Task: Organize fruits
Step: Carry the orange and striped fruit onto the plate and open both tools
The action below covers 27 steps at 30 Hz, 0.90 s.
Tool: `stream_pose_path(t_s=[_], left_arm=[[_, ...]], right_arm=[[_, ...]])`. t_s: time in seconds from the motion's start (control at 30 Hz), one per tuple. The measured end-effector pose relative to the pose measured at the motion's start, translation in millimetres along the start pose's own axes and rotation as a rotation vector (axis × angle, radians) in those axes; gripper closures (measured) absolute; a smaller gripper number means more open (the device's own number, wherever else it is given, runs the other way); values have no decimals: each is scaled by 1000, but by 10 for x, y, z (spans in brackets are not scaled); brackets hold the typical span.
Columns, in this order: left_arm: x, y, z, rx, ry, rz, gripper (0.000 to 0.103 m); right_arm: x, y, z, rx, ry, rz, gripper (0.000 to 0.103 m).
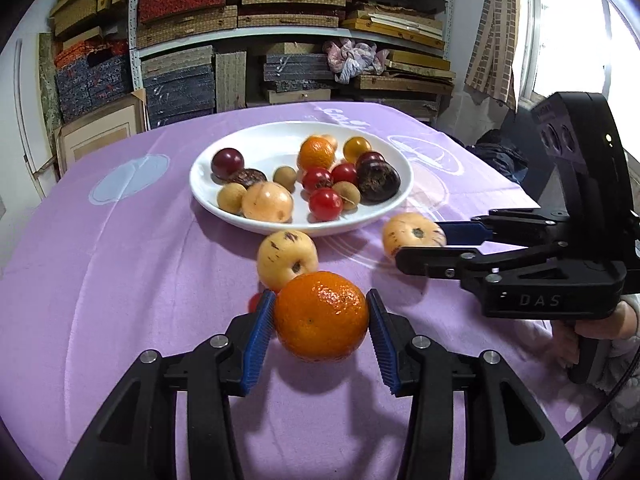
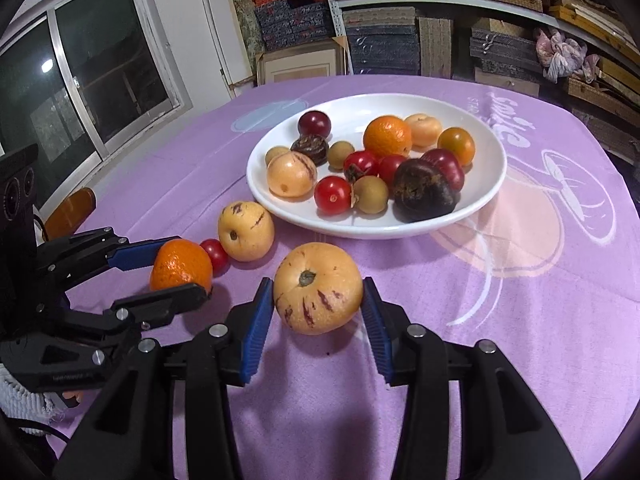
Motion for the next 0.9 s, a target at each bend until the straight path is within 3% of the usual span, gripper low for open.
stream_pose_path(t_s=[0.13, 0.27, 0.43, 0.6, 0.9], left_arm=[[-183, 436, -163, -31, 41, 56, 56], [-311, 1081, -211, -15, 91, 120, 56], [-43, 1566, -241, -37, 119, 137, 56], [613, 1666, -317, -78, 139, 68, 56], [1428, 1597, -414, -87, 147, -40, 56]], right_arm=[[-384, 288, 150, 36, -26, 107, 60], [-836, 807, 342, 76, -50, 240, 60], [-1002, 1339, 513, 103, -61, 341, 60], [-541, 1459, 590, 89, -77, 296, 60], [347, 1152, 1062, 84, -169, 125, 60]])
Point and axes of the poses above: each gripper's, at about its wrist camera, not at the fingertips, and x roughly the way its jaws point, z to its right, y to its top, the point moved 8 cm from there along x, roughly the way its jaws point, and after that the axes turned 9 degrees about -x, right-handed, at the moved point
